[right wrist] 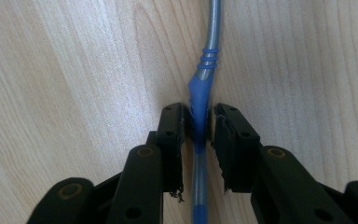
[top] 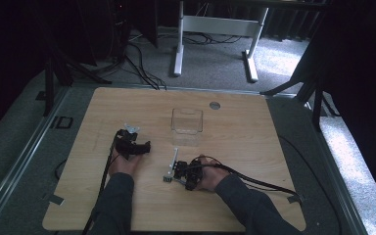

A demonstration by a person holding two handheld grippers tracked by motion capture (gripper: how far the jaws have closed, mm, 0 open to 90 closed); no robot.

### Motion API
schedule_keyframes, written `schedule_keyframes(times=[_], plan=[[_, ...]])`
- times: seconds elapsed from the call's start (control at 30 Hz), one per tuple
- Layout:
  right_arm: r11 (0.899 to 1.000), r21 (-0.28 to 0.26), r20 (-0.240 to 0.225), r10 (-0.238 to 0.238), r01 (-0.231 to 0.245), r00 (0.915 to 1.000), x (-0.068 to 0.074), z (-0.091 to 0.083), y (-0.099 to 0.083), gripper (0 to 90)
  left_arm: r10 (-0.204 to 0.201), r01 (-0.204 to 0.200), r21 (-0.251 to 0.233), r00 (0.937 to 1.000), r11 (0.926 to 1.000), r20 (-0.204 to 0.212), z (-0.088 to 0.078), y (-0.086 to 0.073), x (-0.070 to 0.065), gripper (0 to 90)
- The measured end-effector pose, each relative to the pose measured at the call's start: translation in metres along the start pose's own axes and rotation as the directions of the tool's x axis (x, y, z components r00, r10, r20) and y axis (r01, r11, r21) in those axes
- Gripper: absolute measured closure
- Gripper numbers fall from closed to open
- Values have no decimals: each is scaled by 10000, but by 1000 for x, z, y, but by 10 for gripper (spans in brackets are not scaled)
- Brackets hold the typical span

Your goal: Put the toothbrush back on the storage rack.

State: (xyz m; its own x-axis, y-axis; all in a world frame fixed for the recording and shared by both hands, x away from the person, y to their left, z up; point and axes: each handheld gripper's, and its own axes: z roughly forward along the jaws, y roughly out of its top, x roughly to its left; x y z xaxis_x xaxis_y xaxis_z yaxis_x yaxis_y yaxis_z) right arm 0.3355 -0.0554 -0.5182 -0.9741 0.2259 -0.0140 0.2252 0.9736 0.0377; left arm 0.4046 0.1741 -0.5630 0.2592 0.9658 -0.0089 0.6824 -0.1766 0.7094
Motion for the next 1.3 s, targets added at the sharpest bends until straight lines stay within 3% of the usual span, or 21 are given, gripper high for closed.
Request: schedule_keyframes(times=[0.27,0.5,0.9,1.3], plan=[[10000,10,175,48,-49,9998,4,0,0,807,0,0,6,10000,10000,-4,0,0,0,145],[10000,-13,327,67,-67,9994,4,0,0,826,-2,2,5,10000,10000,-3,0,0,0,145],[9938,-967,297,578,-547,9979,1,-18,-4,828,-4,4,3,10000,10000,-2,0,0,0,145],[9742,-1991,315,1147,-1062,9929,-7,-41,-10,828,-4,4,0,10000,10000,-3,0,0,0,145]])
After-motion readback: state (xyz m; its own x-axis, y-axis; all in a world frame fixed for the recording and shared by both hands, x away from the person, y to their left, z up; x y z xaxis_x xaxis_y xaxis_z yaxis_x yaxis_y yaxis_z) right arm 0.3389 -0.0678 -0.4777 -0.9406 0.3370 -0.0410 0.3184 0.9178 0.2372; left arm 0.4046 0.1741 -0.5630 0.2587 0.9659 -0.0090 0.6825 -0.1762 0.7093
